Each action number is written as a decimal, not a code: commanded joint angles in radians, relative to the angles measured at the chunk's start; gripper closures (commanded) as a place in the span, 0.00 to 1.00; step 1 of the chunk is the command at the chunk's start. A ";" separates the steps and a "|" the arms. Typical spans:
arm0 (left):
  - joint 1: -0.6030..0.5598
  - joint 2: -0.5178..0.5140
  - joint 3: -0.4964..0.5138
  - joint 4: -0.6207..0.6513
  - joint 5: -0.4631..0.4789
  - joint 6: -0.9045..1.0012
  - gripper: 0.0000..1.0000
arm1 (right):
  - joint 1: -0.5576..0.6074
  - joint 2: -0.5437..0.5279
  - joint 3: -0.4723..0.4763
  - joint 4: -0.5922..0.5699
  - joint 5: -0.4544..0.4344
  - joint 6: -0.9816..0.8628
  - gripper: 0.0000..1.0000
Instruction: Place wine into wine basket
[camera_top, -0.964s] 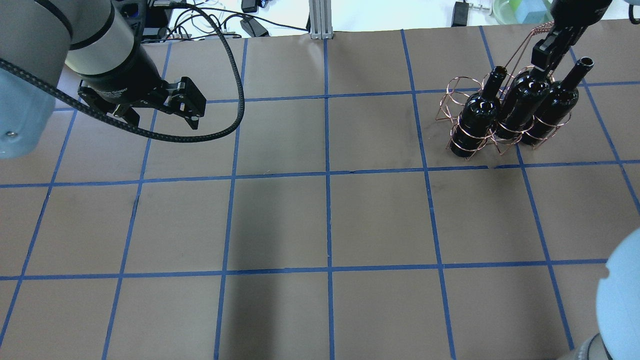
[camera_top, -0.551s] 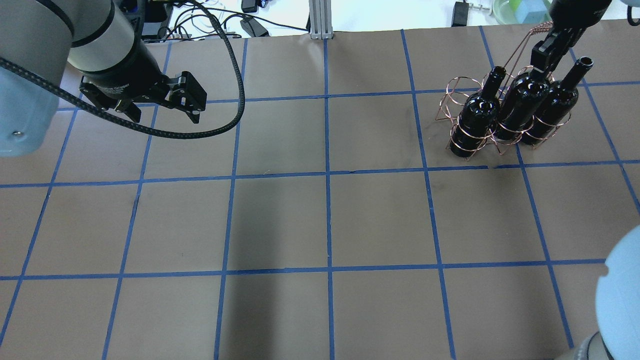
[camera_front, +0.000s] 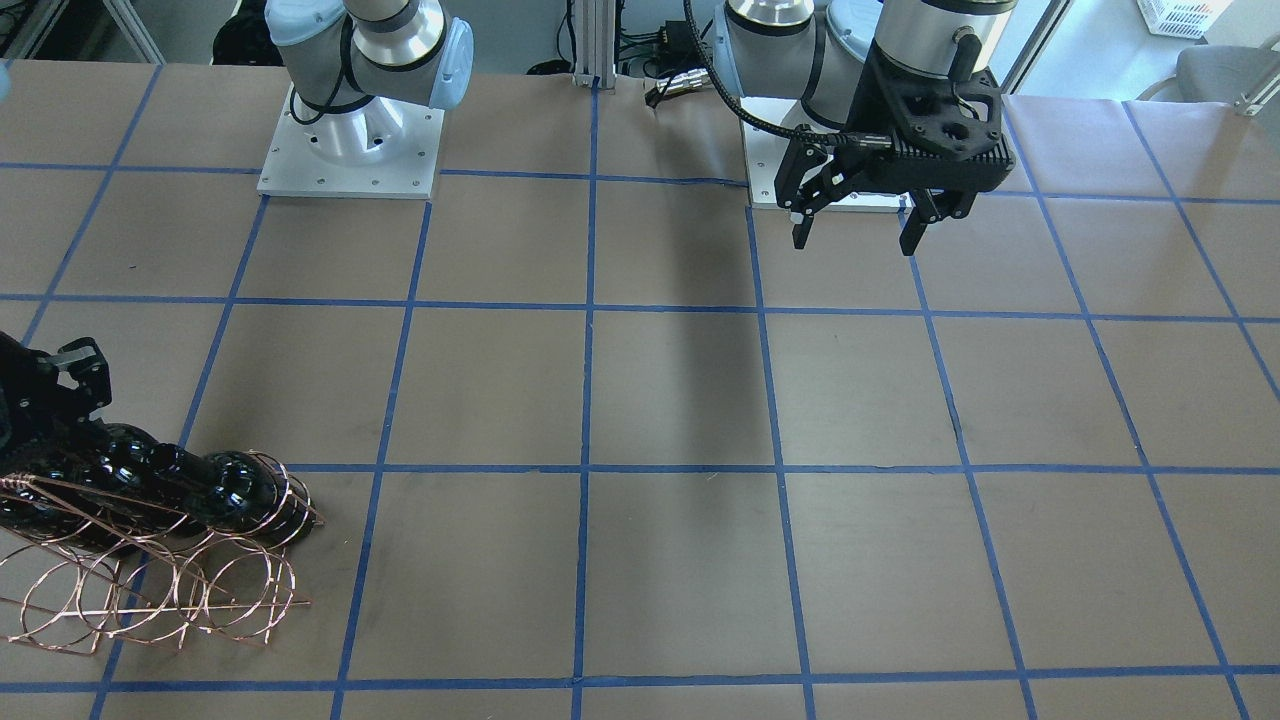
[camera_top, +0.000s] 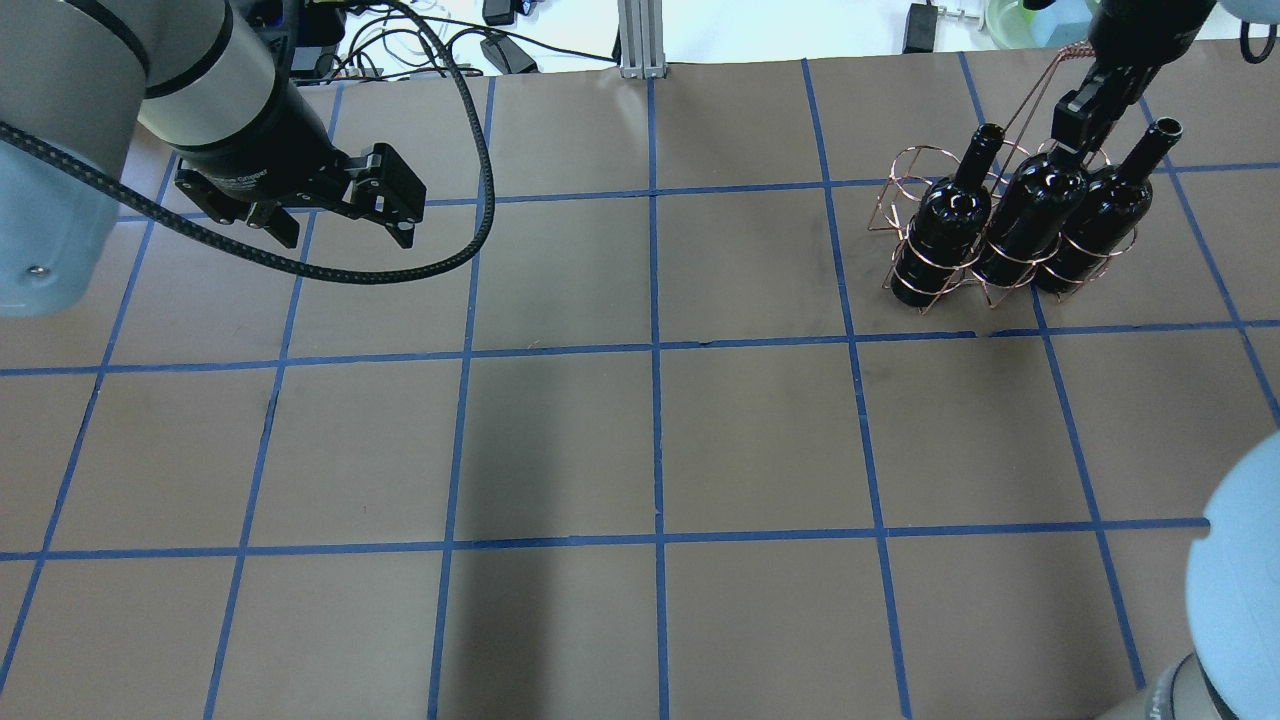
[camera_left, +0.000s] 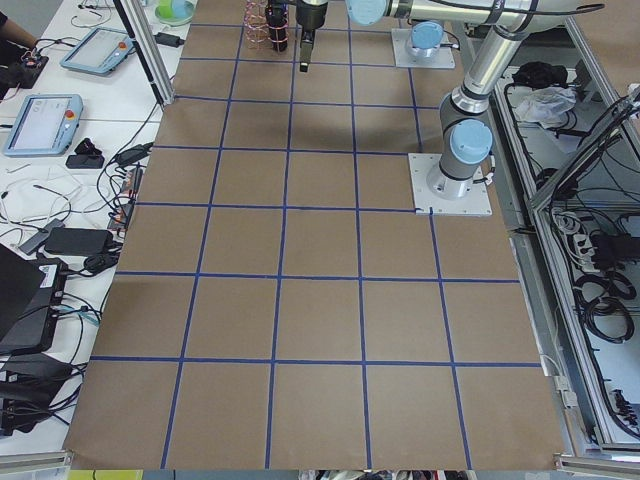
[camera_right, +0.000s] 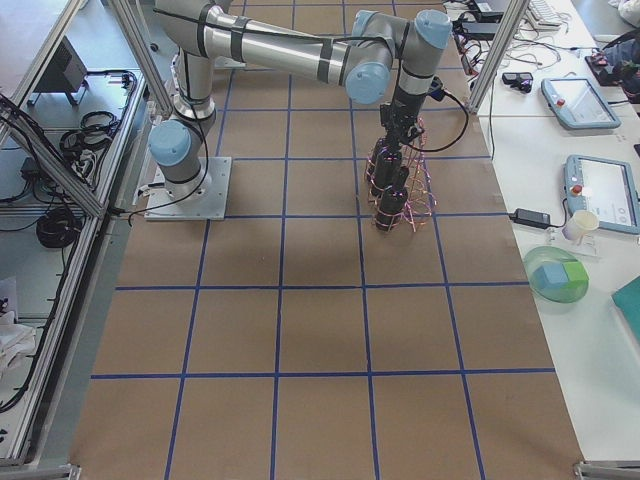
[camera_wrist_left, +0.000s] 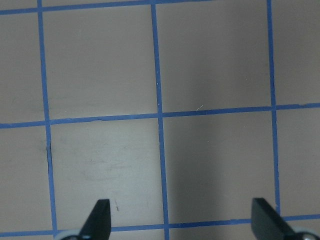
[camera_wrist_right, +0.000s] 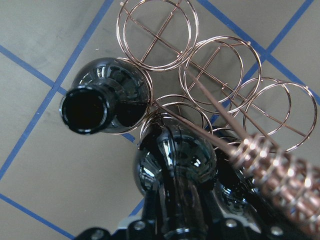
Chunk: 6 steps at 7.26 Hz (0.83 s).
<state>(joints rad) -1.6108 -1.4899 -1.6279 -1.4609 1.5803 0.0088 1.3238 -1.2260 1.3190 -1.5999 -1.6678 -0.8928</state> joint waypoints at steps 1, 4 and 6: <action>0.005 0.020 0.012 -0.002 0.003 0.003 0.00 | 0.000 0.003 0.003 -0.009 0.000 0.000 1.00; 0.006 0.037 0.032 -0.012 -0.006 0.051 0.00 | 0.000 -0.001 0.023 -0.015 -0.010 0.003 0.73; 0.003 0.037 0.029 -0.018 0.007 0.049 0.00 | 0.000 -0.010 0.026 -0.018 -0.010 0.006 0.27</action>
<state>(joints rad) -1.6085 -1.4497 -1.5977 -1.4739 1.5816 0.0576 1.3239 -1.2300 1.3440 -1.6172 -1.6767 -0.8891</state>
